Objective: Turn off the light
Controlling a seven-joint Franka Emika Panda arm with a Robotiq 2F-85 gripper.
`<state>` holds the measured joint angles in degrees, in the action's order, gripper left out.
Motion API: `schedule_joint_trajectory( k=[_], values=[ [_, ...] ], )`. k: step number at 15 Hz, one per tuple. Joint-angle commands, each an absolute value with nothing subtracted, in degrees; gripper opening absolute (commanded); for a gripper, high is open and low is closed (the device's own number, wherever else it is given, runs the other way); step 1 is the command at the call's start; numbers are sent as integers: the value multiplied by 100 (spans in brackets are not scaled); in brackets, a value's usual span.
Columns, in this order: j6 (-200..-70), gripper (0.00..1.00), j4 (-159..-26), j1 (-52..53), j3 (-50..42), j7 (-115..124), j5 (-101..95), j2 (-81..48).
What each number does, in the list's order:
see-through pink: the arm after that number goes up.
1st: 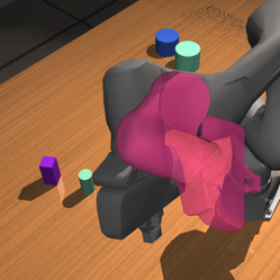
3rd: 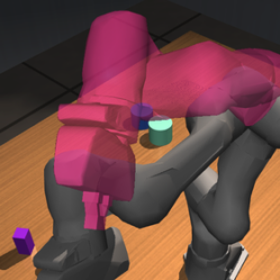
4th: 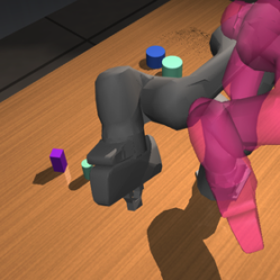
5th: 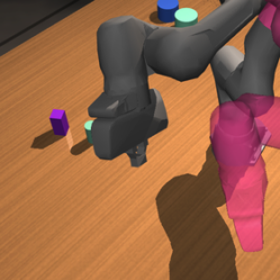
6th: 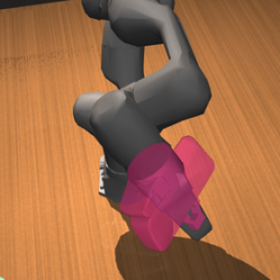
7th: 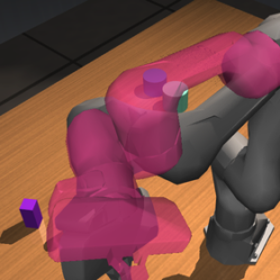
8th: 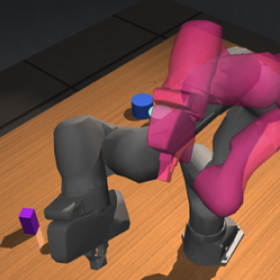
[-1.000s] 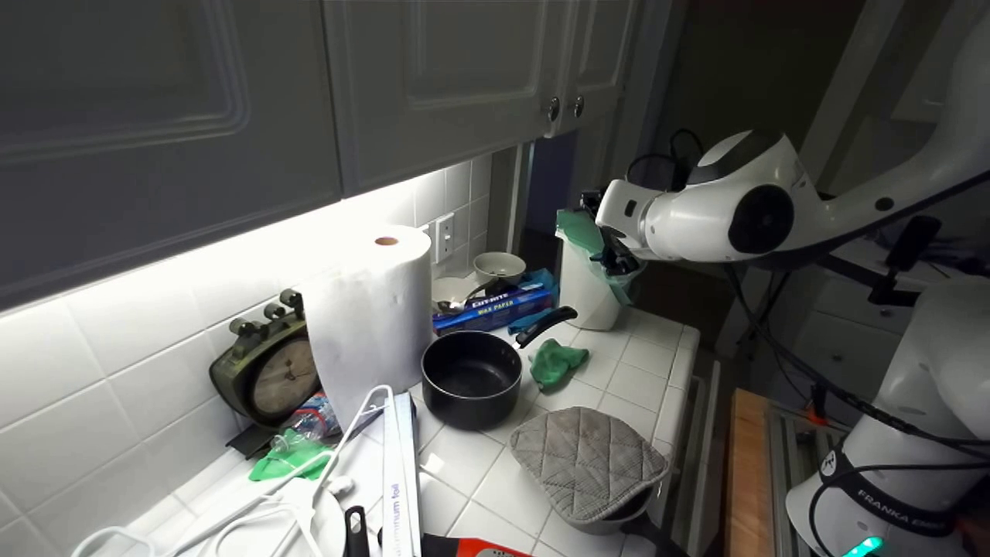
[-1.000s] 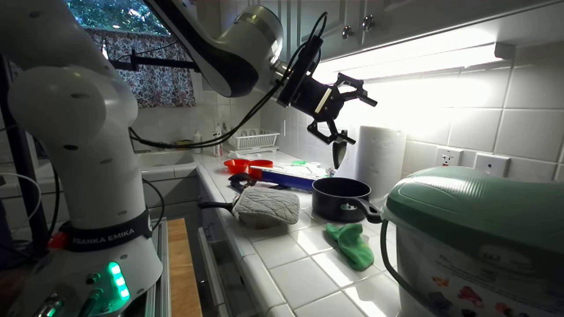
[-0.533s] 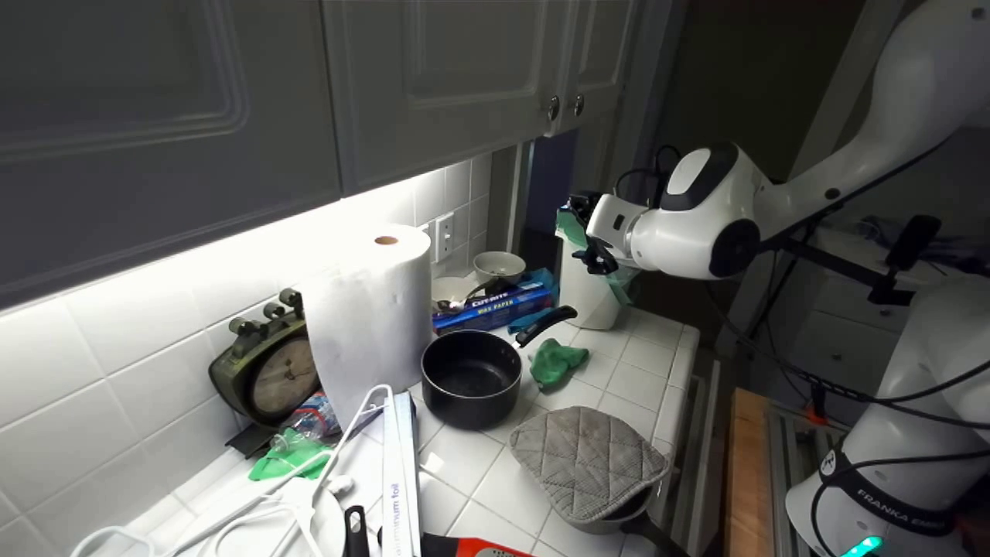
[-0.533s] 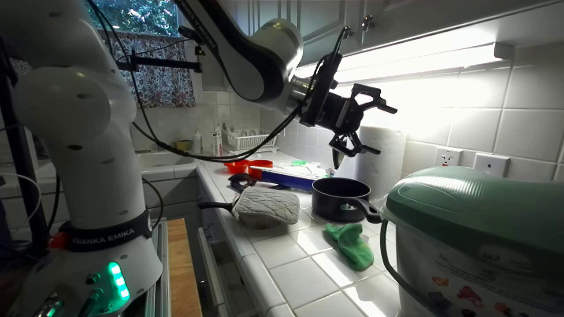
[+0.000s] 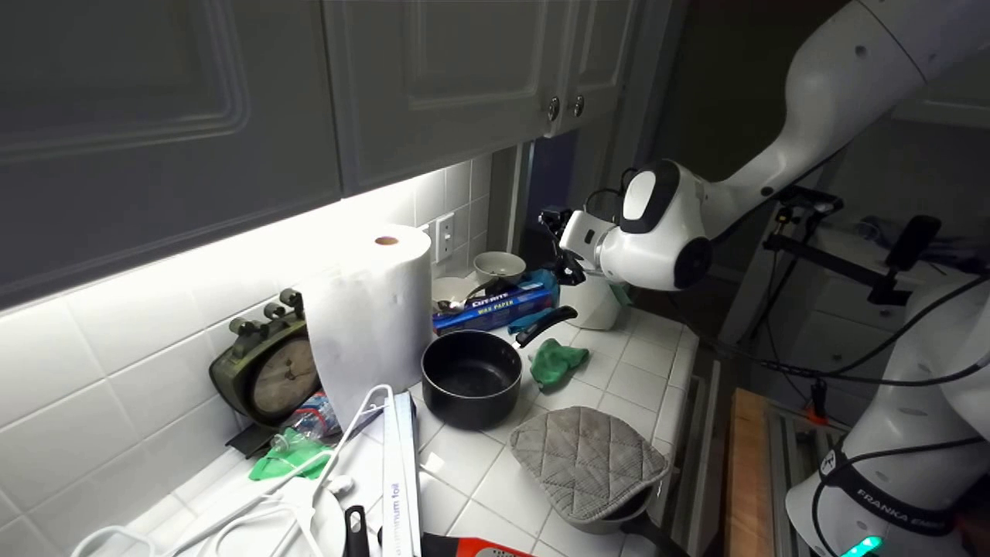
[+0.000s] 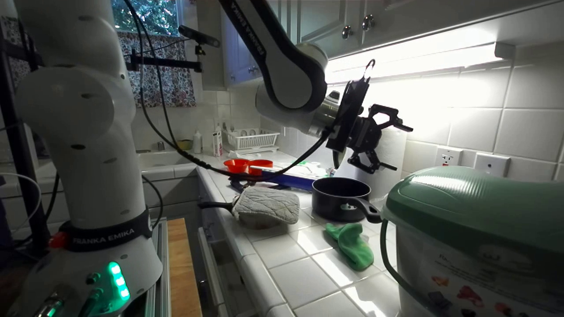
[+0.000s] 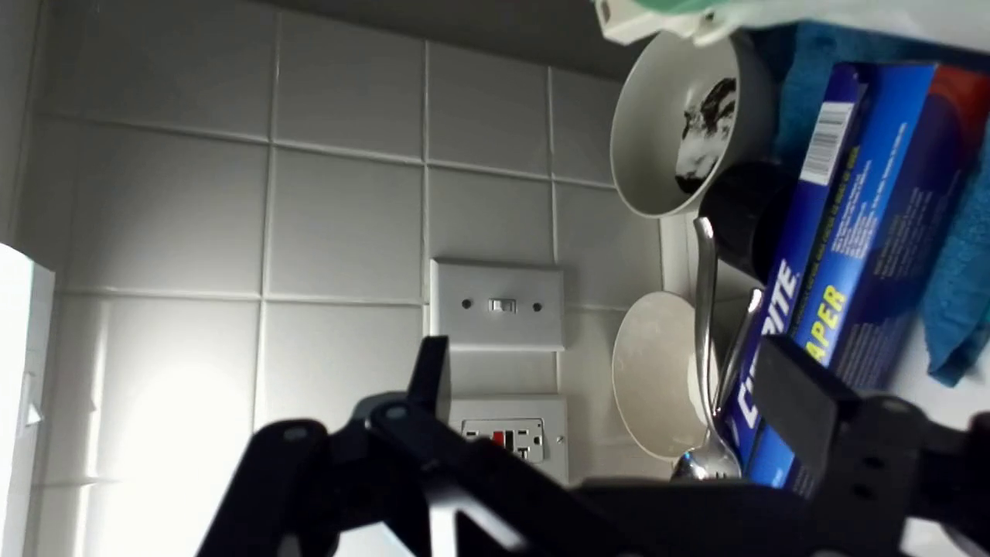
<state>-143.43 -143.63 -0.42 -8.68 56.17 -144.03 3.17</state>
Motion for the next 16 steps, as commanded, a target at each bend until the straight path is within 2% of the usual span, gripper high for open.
schedule_joint_trajectory(
  k=[1,9,16],
  values=[
    [-14284,100,-13703,-41,-570,5695,-14380,-258],
    [-13797,100,-13033,-181,-223,5504,-14378,-919],
    [-13801,100,-13015,-289,-121,5549,-14373,-957]
  ],
)
